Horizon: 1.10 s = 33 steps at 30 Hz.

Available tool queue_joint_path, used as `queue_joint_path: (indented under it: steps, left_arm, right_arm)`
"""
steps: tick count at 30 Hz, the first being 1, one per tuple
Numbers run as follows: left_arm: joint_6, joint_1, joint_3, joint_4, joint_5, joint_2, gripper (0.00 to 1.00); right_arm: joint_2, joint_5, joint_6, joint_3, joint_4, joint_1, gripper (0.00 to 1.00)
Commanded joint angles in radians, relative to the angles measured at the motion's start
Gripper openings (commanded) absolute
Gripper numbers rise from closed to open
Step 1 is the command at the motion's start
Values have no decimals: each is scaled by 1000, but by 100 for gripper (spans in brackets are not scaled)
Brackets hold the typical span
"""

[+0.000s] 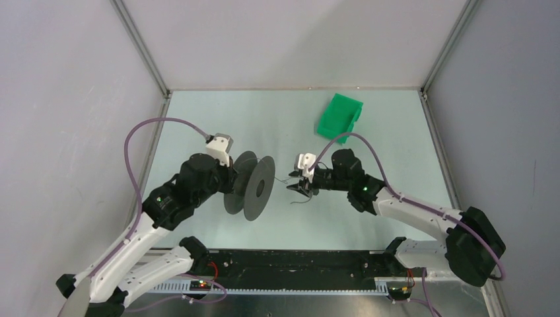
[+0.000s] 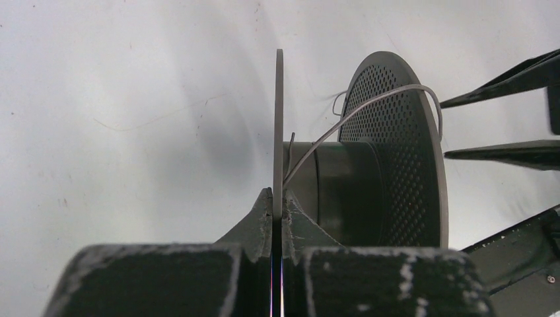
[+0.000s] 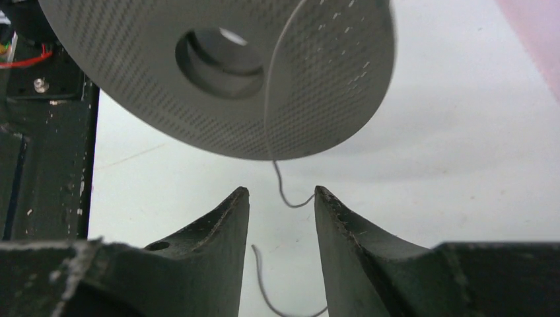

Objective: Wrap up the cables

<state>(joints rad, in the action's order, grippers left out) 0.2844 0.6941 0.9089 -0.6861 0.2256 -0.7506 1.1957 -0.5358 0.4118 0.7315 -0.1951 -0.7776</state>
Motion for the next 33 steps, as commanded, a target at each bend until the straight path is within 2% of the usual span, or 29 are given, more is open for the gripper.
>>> queue_joint_path:
  steps: [1, 8, 11, 13, 14, 15, 16, 18, 21, 25, 28, 33]
  left_arm:
    - [48, -6, 45, 39, -4, 45, 0]
    - [65, -7, 46, 37, -22, 74, 0]
    - [70, -6, 47, 37, -37, 80, 0]
    - [67, -6, 47, 37, -53, 87, 0]
    - [67, -6, 47, 35, -64, 91, 0]
    - [67, -8, 48, 34, -72, 94, 0]
    - [67, -8, 52, 29, -92, 95, 0]
    - [70, -9, 59, 20, -131, 92, 0]
    - [78, -14, 68, 9, -171, 97, 0]
    - [112, -44, 93, 7, -206, 123, 0]
    - [154, -91, 137, 12, -257, 134, 0]
    - [218, -108, 166, 71, -258, 163, 0]
  right_arm:
    - [41, 38, 3, -66, -223, -18, 47]
    - [131, -12, 13, -81, -323, -18, 49]
    - [165, 28, -12, -80, -398, -14, 48]
    - [181, 39, -30, -80, -444, -3, 41]
    - [186, 46, -51, -80, -458, 13, 27]
    - [188, 62, -65, -80, -495, 24, 18]
    - [190, 67, -98, -80, -514, 53, 5]
    - [189, 59, -153, -80, -566, 106, 0]
    - [183, 20, -207, -69, -596, 177, 0]
    - [207, 31, -225, -46, -508, 187, 0]
    - [233, 42, -317, -46, -454, 179, 0]
    - [222, 120, -311, -66, -377, 43, 0]
